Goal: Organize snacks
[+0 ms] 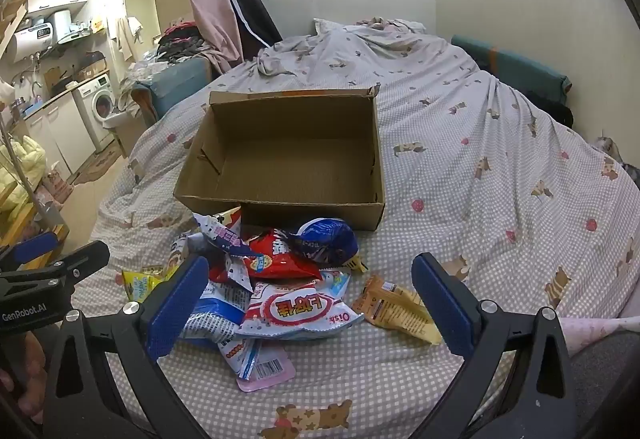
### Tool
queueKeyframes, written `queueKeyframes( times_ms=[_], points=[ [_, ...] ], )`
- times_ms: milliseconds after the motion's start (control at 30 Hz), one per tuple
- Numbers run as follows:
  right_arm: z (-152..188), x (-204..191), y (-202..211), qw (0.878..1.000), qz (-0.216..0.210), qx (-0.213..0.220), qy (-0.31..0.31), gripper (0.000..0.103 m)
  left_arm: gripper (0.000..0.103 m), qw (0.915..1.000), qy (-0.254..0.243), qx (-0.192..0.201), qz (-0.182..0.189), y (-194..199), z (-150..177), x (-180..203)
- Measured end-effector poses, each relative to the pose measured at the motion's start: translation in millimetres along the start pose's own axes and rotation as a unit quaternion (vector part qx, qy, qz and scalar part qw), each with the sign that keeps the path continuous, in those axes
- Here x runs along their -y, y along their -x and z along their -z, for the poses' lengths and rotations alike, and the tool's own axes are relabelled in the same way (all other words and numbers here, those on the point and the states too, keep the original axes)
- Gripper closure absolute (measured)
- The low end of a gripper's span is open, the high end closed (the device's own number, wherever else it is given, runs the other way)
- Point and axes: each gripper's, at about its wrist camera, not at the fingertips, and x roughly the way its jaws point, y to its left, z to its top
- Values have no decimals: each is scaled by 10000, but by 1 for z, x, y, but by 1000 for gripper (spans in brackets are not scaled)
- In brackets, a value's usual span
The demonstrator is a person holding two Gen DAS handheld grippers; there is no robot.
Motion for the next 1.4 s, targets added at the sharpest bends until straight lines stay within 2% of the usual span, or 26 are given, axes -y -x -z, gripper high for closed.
queueKeyframes(
  times_ms=[1400],
  points=[
    [0,-2,0,10000,74,-1,20,0,0,10000,19,-43,-18,-2,3,-3]
  ],
)
